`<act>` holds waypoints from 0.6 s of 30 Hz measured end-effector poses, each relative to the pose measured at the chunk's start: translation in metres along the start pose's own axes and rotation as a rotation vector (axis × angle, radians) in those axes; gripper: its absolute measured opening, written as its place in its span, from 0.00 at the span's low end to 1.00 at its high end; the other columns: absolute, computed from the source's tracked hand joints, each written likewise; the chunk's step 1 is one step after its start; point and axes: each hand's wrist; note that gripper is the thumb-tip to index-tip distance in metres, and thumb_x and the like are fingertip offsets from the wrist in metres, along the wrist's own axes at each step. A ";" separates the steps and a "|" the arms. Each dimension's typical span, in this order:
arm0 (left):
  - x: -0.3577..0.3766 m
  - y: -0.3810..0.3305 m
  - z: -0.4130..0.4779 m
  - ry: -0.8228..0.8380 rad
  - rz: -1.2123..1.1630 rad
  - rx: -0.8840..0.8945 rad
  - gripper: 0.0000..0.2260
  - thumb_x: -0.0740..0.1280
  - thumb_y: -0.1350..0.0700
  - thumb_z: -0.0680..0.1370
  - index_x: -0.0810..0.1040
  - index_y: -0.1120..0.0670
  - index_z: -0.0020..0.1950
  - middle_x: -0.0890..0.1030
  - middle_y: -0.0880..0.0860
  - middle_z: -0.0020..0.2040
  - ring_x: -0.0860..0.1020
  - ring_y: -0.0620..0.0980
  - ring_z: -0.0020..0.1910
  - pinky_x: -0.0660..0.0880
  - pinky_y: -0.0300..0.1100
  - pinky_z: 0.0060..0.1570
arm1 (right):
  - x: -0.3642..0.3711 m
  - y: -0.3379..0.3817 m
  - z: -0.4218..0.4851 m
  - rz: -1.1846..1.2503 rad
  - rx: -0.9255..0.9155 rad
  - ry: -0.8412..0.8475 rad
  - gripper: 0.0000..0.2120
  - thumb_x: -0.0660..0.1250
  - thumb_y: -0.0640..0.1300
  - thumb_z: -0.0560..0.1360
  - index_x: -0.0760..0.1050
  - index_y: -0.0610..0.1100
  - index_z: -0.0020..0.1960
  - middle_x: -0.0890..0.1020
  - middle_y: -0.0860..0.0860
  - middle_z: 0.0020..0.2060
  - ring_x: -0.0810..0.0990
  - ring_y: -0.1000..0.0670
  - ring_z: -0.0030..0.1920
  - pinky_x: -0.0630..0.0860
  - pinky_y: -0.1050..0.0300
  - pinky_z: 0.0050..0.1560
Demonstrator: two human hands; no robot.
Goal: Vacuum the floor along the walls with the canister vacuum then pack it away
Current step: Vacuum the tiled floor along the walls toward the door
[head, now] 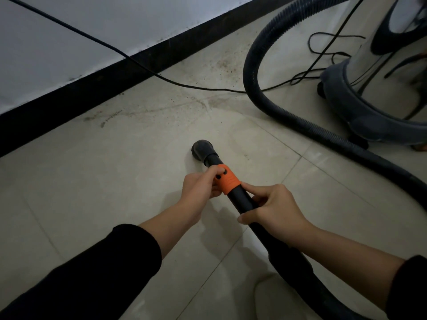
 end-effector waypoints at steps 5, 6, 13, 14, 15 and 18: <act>0.013 0.004 -0.011 0.022 0.013 -0.001 0.07 0.72 0.55 0.74 0.81 0.57 0.39 0.82 0.58 0.40 0.80 0.52 0.39 0.80 0.47 0.49 | -0.012 -0.009 -0.002 -0.014 0.032 -0.001 0.34 0.77 0.33 0.60 0.79 0.54 0.63 0.84 0.45 0.33 0.82 0.42 0.36 0.80 0.49 0.42; 0.014 0.006 -0.014 0.026 0.010 -0.004 0.07 0.72 0.55 0.74 0.80 0.57 0.38 0.82 0.58 0.40 0.81 0.53 0.40 0.80 0.48 0.50 | -0.014 -0.010 -0.003 -0.017 0.037 0.011 0.34 0.77 0.33 0.60 0.79 0.55 0.62 0.84 0.45 0.33 0.82 0.42 0.36 0.80 0.49 0.42; 0.010 0.015 -0.032 0.033 -0.095 -0.068 0.06 0.73 0.57 0.74 0.81 0.59 0.45 0.83 0.59 0.46 0.84 0.53 0.47 0.81 0.42 0.46 | -0.029 -0.014 -0.007 -0.052 -0.025 0.130 0.34 0.77 0.31 0.59 0.78 0.66 0.53 0.84 0.50 0.32 0.78 0.54 0.33 0.77 0.54 0.41; 0.010 0.016 -0.037 0.017 -0.105 -0.068 0.05 0.73 0.57 0.74 0.80 0.58 0.44 0.83 0.59 0.45 0.84 0.53 0.47 0.81 0.42 0.46 | -0.031 -0.013 -0.007 -0.048 -0.038 0.152 0.34 0.76 0.31 0.60 0.78 0.66 0.52 0.84 0.51 0.32 0.78 0.55 0.33 0.77 0.57 0.41; 0.009 0.017 -0.041 -0.010 -0.112 -0.063 0.05 0.72 0.57 0.74 0.80 0.58 0.42 0.83 0.58 0.44 0.84 0.53 0.46 0.81 0.42 0.45 | -0.032 -0.013 -0.008 -0.040 -0.047 0.179 0.34 0.76 0.30 0.60 0.78 0.66 0.52 0.84 0.52 0.32 0.78 0.55 0.33 0.76 0.59 0.40; 0.005 0.019 -0.051 -0.111 -0.122 -0.058 0.07 0.72 0.58 0.73 0.79 0.57 0.37 0.82 0.57 0.38 0.82 0.52 0.41 0.81 0.41 0.43 | -0.030 -0.012 -0.008 -0.024 -0.059 0.256 0.33 0.75 0.29 0.61 0.80 0.59 0.57 0.83 0.53 0.31 0.79 0.53 0.34 0.75 0.62 0.40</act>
Point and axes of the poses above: each hand's wrist, its own z-axis towards the middle knuckle, its own x-axis out of the palm, y = z × x
